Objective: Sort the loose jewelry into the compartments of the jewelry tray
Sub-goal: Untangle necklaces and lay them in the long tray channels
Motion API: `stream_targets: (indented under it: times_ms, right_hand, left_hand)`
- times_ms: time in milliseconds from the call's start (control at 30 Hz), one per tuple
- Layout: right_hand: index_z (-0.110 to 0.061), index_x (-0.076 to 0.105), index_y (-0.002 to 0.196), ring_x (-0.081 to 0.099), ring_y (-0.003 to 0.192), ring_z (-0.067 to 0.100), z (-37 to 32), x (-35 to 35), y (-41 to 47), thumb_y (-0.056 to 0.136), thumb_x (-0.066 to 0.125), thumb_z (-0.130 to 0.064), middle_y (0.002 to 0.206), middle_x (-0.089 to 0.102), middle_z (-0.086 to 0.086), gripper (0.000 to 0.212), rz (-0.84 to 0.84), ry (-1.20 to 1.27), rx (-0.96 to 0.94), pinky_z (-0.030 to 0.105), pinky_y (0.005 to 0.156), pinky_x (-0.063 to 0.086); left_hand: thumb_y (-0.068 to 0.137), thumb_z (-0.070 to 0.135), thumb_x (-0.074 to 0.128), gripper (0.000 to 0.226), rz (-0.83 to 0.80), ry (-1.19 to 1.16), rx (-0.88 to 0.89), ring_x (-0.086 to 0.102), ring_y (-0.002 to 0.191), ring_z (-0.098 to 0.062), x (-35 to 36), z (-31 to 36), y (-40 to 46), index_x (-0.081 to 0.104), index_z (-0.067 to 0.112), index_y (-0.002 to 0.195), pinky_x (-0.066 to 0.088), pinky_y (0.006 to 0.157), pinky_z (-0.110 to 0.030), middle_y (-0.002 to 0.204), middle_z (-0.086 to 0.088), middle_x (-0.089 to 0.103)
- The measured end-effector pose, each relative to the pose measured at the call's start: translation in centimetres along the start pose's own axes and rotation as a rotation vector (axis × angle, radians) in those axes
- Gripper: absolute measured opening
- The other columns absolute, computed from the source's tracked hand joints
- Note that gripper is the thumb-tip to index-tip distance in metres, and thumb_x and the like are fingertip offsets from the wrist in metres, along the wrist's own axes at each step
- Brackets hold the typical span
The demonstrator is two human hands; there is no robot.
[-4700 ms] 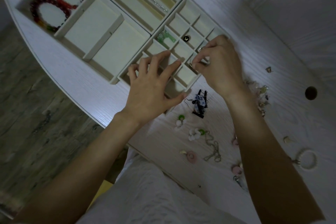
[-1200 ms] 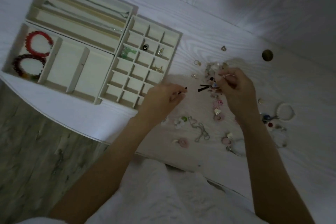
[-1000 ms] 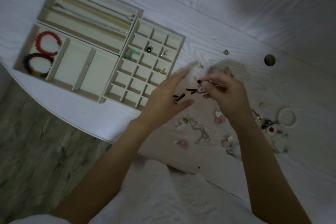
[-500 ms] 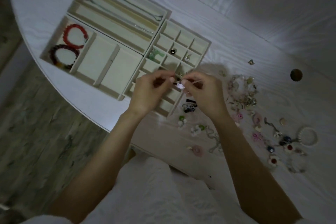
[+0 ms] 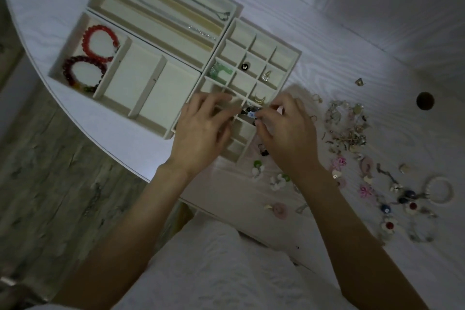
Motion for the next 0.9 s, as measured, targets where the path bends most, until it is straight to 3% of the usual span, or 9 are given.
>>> stream_targets:
  times_ms: [233,467,633,767,900]
  right_hand:
    - [-0.009,0.070,0.090,0.053,0.081,0.024,-0.7,-0.1,0.8,0.086,0.059,-0.012,0.090,0.057,0.009,0.012,0.022,-0.036,-0.073,0.024,0.061,0.032]
    - [-0.007,0.071,0.079,0.058,0.081,0.029,-0.9,0.8,2.5,0.075,0.070,-0.006,0.087,0.061,0.012,0.004,-0.100,-0.087,-0.057,0.027,0.056,0.039]
    - [-0.011,0.072,0.094,0.055,0.092,0.025,-1.7,1.7,2.6,0.085,0.061,-0.014,0.096,0.060,0.008,0.015,-0.231,-0.226,-0.047,0.027,0.059,0.034]
    - [-0.009,0.068,0.096,0.055,0.095,0.024,-1.7,1.8,2.8,0.088,0.056,-0.010,0.101,0.059,0.007,0.014,-0.237,-0.153,0.002,0.029,0.064,0.040]
    - [-0.008,0.067,0.087,0.054,0.084,0.019,-1.0,1.0,2.4,0.085,0.061,-0.009,0.091,0.058,0.005,0.007,-0.155,0.014,0.073,0.025,0.058,0.034]
  left_hand:
    - [0.084,0.020,0.049,0.035,-0.093,-0.009,0.042,0.042,0.110,-0.027,0.8,0.3,0.2,0.070,0.024,0.111,0.035,0.085,-0.037,0.126,-0.008,0.056]
    - [0.080,0.008,0.054,0.037,-0.030,-0.036,-0.018,0.044,0.104,-0.027,0.4,-0.1,0.3,0.068,0.017,0.113,0.035,0.082,-0.035,0.119,-0.010,0.058]
    - [0.081,0.014,0.049,0.035,-0.053,-0.020,0.025,0.043,0.101,-0.025,0.5,0.1,0.4,0.070,0.019,0.109,0.036,0.077,-0.036,0.115,-0.009,0.060]
    - [0.082,0.018,0.048,0.035,-0.071,0.003,0.052,0.043,0.104,-0.027,0.7,0.2,0.8,0.072,0.023,0.108,0.036,0.078,-0.039,0.118,-0.010,0.060]
    - [0.084,0.015,0.055,0.026,-0.020,-0.031,0.105,0.044,0.105,-0.026,-0.1,0.3,0.9,0.074,0.019,0.101,0.036,0.078,-0.038,0.117,-0.009,0.062]
Point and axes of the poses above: each hand's wrist, its own y-axis towards the middle knuckle, its own x-axis out of the palm, z = x × y, the point moved 8 cm from there along y, towards the middle knuckle
